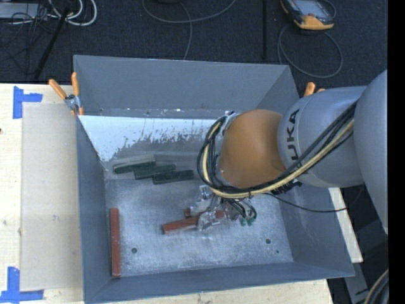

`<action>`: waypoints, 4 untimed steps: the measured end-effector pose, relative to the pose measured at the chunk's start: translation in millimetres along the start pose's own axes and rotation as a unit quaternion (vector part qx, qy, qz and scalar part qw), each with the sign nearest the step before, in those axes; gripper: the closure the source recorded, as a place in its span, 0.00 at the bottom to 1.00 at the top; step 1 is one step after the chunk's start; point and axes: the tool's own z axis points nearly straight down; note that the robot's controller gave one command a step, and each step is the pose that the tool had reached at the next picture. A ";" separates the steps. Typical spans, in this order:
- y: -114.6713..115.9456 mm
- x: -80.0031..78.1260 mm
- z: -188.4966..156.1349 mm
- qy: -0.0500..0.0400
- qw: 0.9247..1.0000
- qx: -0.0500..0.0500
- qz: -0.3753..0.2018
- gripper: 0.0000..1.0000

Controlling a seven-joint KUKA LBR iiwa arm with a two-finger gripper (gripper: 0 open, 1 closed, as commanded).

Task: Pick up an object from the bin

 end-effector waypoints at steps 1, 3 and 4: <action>0.0 0.0 -3.7 0.000 1.000 0.000 0.000 1.00; 0.2 1.6 -18.3 0.004 1.000 0.000 0.001 1.00; 0.3 0.9 -33.3 0.002 1.000 0.000 0.002 1.00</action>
Offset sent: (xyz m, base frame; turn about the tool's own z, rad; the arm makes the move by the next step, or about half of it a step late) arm 0.0002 0.0001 0.0259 0.0000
